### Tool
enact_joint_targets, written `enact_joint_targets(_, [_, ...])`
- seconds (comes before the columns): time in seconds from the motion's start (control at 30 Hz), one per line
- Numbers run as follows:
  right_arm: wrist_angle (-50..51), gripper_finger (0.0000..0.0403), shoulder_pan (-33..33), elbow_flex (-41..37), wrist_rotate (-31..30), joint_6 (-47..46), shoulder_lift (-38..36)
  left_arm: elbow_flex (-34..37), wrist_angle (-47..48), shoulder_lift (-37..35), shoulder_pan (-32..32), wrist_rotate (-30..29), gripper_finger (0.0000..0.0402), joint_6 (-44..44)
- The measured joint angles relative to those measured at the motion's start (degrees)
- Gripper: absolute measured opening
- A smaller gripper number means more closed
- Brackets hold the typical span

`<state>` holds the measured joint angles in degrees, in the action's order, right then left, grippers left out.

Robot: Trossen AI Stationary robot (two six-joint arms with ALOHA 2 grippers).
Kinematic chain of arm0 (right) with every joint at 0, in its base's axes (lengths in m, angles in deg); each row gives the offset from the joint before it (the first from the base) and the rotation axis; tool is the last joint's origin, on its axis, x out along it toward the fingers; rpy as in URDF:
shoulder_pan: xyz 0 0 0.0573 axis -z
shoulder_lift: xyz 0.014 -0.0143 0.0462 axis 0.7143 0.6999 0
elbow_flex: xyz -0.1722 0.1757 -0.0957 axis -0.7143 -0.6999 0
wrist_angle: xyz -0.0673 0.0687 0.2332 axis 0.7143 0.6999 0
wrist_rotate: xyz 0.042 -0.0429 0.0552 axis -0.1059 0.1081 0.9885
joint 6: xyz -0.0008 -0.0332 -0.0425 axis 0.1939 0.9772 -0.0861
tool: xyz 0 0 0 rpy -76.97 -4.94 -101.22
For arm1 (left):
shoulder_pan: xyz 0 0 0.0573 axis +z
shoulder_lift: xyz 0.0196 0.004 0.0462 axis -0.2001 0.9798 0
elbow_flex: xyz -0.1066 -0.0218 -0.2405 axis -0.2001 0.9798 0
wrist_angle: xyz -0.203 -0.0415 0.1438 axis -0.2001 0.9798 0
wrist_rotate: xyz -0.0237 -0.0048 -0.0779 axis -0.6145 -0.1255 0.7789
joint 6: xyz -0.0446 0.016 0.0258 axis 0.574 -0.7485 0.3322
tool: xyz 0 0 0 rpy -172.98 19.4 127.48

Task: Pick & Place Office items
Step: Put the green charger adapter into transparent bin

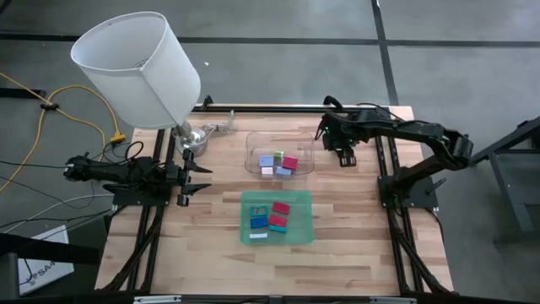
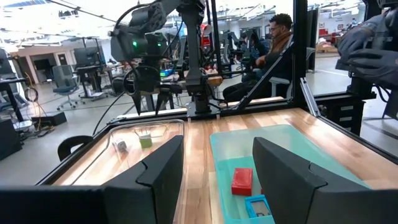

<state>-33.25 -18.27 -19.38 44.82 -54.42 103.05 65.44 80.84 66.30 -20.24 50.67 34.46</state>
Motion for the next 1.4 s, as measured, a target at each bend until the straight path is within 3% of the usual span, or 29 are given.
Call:
enact_joint_targets(0.43, [-1.2,0.0207,5.1,0.0,7.1,8.2,3.0,0.0,0.0,0.0,0.0,0.0,0.0186,0.0])
enact_joint_targets(0.9, [-5.7,0.0207,5.5,0.0,4.4,10.7,12.5,0.0,0.0,0.0,0.0,0.0,0.0186,0.0])
enact_joint_targets(1.4, [-7.7,0.0207,7.3,0.1,4.7,12.6,13.3,0.0,0.0,0.0,0.0,0.0,0.0186,0.0])
